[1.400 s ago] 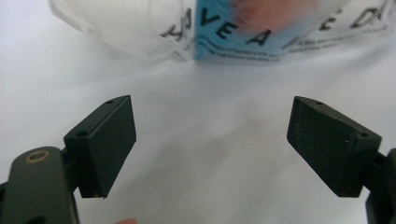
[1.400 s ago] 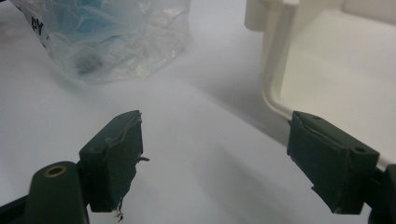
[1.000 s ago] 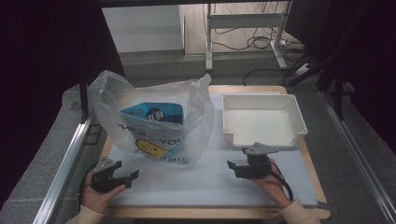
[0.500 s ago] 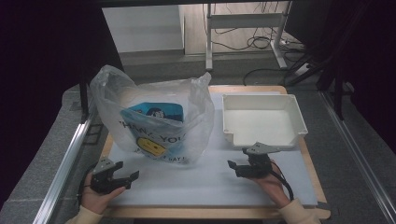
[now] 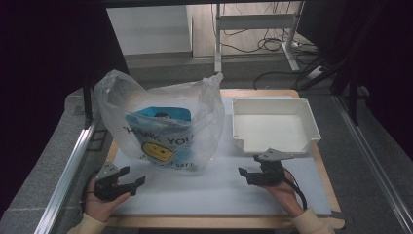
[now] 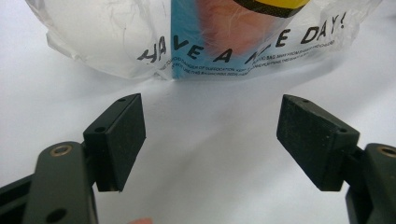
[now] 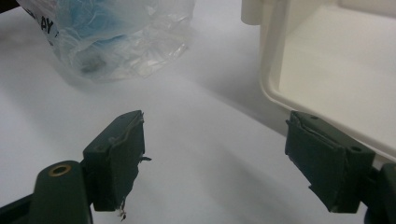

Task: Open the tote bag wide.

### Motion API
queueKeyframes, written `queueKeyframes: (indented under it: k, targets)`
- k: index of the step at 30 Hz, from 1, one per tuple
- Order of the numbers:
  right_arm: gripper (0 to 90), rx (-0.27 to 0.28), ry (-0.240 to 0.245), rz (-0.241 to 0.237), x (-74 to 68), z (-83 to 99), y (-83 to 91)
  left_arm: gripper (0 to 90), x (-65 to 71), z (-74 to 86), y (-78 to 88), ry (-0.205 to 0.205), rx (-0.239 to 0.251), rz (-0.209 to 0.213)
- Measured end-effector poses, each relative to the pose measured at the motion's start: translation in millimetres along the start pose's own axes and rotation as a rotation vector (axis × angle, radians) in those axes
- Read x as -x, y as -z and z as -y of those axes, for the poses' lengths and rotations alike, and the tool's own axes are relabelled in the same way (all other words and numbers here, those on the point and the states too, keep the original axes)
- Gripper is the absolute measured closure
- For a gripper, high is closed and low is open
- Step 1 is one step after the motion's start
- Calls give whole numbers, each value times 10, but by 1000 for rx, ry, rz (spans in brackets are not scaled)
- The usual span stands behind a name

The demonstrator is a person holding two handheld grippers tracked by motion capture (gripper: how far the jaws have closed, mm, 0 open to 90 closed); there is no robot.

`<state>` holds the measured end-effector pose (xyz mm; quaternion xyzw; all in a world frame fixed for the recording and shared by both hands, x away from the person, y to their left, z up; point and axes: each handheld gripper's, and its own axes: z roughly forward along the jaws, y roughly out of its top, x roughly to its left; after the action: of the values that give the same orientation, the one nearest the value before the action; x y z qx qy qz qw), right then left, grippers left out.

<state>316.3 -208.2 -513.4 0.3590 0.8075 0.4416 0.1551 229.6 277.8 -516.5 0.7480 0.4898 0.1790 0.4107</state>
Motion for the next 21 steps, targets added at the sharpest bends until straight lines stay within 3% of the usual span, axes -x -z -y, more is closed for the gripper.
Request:
queueKeyframes:
  k: [21]
  targets:
    - [206, -12, 15, 16, -26, 12, 21, 250, -31, -134, 171, -6, 52, 14]
